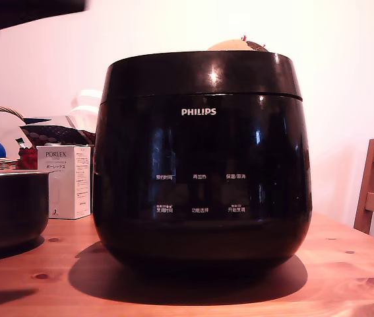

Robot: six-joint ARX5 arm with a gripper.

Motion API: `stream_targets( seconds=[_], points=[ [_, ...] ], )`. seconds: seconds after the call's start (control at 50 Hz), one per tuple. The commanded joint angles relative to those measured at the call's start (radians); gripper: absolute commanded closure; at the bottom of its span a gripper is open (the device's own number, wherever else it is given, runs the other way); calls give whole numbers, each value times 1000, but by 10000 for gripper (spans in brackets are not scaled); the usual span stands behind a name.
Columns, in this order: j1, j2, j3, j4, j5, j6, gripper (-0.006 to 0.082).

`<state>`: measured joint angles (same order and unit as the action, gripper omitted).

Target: Open the rice cooker by pressing the large metal button on the top of its lid with medium force

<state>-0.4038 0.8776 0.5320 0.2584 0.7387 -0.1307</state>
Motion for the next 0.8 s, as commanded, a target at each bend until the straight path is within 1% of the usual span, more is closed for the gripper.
stream_targets(
  seconds=[0.0,0.06,0.14,0.18,0.2,0.26,0.3,0.32,0.4,0.56,0.78],
  points=[
    [-38,31,14,58,-37,76,789],
    [-76,63,16,116,-68,108,789],
    [-121,102,17,174,-97,116,789],
    [-143,122,18,195,-112,116,789],
    [-154,132,19,203,-124,143,789],
    [-184,160,20,232,-152,169,789],
    [-202,179,21,251,-169,169,789],
    [-211,188,21,261,-175,190,789],
    [-241,229,26,299,-201,208,789],
    [-274,296,49,323,-218,219,789],
    [-286,378,88,320,-232,218,789]
  ],
)
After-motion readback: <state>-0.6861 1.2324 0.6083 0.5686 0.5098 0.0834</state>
